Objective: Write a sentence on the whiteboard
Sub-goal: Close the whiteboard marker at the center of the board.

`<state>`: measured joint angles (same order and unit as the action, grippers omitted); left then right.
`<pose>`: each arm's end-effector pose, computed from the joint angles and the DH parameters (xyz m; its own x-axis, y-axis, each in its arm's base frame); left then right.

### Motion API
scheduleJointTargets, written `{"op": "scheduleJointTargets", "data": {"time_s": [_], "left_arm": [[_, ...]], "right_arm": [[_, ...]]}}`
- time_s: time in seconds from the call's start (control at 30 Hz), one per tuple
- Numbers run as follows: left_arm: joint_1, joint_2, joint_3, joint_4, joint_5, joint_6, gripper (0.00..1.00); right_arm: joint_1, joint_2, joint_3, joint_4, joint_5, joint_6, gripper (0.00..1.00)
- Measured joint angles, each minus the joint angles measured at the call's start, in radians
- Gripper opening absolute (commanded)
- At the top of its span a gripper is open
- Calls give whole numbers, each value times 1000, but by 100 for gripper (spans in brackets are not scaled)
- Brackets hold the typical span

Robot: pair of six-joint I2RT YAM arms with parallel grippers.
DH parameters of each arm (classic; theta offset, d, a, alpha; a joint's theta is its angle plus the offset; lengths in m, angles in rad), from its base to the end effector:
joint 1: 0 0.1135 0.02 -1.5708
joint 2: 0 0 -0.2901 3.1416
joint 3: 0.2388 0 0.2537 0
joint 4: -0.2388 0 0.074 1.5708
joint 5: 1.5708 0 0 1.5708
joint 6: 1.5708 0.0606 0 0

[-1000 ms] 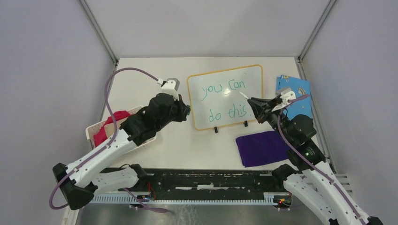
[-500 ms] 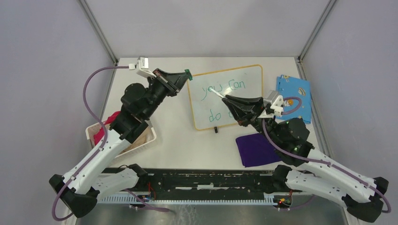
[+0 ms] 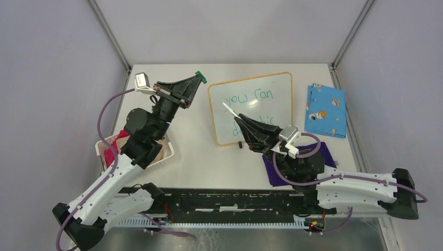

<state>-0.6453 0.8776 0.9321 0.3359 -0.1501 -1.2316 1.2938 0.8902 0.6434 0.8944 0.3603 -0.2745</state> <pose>0.1663 -0.1139 0.4610 -0.3555 -0.8995 -0.2540 0.4478 0.0747 -0.8910 0.0740 0.1821 0.4158 0.3819 0.4159 -0.8253 -0.7477 0.6640 -0.0115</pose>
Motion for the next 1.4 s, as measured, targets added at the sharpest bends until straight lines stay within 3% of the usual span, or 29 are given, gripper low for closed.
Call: {"op": "scheduleJointTargets", "data": {"time_s": [0.17,0.4,1.4], "left_arm": [[0,-20,-3,3,-7,-81,2],[0,-47,-6,-1,-6,-114,2],[-5,-47,-12,-28,101,-113,2]], "right_arm": [[27,69,5,130,29,-38,0],[48,168,67,186,53,-53,0],[55,231,135,210,71,-37,0]]}}
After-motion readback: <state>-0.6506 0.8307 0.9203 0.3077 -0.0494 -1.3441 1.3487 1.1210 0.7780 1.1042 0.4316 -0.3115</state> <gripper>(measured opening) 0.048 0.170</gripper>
